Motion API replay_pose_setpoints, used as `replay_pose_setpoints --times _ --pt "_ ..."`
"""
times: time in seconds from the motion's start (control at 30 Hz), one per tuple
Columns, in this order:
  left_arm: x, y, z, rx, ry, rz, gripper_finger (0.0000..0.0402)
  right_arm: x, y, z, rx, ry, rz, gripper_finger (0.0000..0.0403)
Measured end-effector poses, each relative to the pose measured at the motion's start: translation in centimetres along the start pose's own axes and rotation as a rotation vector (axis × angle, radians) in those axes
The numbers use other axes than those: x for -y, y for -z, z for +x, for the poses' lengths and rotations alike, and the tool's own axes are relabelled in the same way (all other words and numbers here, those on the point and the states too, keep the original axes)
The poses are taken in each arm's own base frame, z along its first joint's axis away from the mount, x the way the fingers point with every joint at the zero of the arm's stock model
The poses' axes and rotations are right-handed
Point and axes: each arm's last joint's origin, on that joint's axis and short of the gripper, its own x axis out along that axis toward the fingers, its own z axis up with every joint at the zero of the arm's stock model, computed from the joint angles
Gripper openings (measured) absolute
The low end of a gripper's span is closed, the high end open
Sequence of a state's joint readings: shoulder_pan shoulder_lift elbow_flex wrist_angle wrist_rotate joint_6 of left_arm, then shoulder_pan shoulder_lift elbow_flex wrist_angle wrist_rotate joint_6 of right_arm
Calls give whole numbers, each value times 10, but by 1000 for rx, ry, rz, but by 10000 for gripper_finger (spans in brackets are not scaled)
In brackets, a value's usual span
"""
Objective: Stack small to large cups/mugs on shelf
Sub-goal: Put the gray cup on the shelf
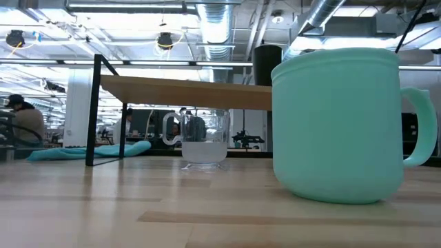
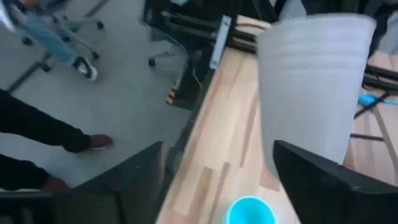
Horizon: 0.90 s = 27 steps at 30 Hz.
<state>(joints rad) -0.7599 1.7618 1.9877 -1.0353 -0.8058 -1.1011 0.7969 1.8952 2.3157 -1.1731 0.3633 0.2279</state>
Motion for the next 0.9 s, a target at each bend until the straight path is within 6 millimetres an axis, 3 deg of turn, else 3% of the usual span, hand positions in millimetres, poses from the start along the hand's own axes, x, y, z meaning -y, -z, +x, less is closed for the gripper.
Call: replay_pose_setpoints --times 0.13,0.33,0.9 --pt "-1 -3 2 -17 8 8 0 16 -2 20 -27 62 30 369" --pt "-1 -3 4 -21 7 26 0 39 -5 24 -26 113 89 377" --pt "2 -12 8 35 33 96 0 61 -7 38 -72 49 89 378"
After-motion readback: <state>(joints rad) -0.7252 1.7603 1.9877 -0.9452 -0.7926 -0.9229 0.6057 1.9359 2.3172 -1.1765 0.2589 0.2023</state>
